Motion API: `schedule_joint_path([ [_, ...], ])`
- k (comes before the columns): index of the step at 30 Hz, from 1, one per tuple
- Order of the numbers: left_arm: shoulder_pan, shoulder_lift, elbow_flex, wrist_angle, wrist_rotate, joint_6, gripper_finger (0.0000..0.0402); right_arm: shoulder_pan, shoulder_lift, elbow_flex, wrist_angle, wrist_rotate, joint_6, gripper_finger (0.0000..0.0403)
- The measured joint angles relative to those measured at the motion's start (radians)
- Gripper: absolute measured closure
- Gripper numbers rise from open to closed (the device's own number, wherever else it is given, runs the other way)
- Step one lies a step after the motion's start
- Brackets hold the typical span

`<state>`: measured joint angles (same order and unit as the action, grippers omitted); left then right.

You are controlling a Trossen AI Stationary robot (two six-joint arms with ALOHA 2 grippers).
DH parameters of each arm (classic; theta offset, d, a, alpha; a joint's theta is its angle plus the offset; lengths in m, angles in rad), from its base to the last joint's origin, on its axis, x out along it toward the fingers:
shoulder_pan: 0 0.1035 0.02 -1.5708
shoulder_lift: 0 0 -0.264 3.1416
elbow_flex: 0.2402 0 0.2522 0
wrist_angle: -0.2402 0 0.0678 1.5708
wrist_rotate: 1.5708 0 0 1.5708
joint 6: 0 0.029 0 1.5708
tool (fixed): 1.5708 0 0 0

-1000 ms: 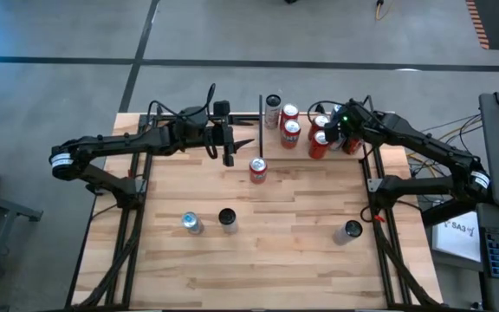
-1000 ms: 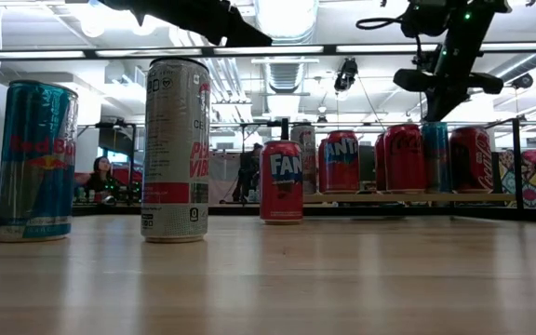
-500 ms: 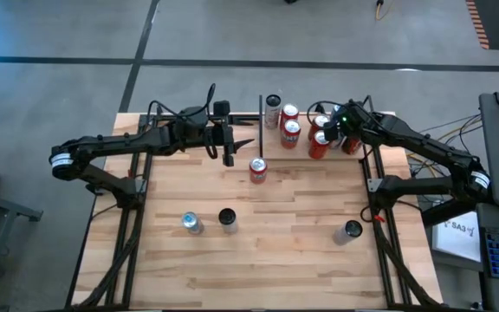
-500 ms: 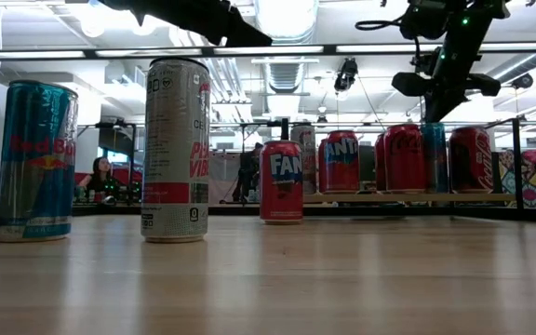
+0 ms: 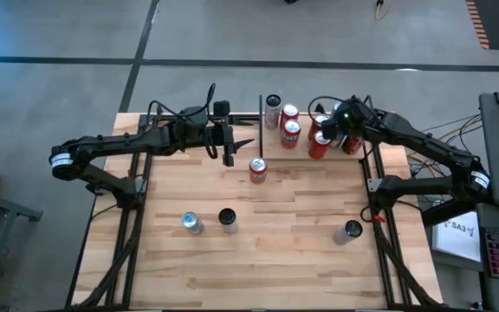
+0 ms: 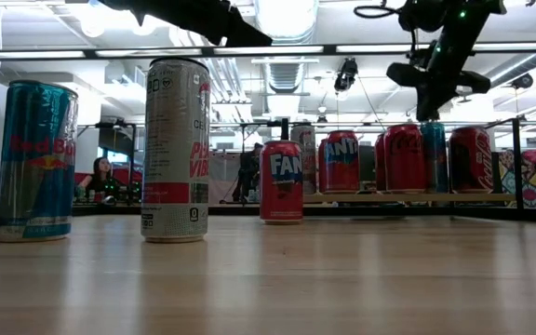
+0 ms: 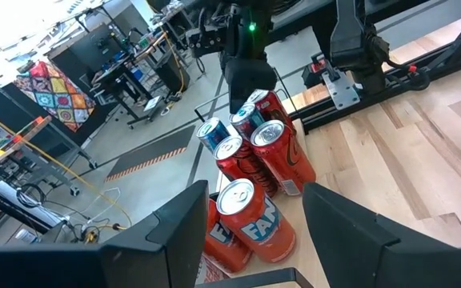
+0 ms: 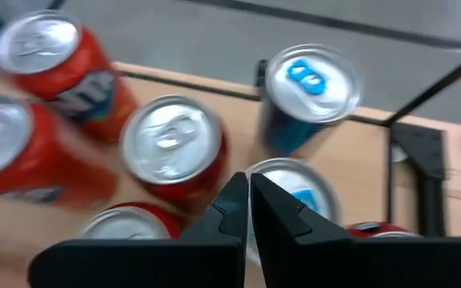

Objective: Place canned beverage on shelf
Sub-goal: Put the right blue soda can on the shelf aligned with the other blue soda can

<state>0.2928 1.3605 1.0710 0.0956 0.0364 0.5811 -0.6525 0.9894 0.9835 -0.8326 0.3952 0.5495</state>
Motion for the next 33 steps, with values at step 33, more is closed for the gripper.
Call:
schedule_joint_path([
  [33,0.0,0.0,0.0,0.016,0.001,-0.025,0.0212,0.029,0.061,0.103,-0.341,-0.194,0.138,0.0394],
])
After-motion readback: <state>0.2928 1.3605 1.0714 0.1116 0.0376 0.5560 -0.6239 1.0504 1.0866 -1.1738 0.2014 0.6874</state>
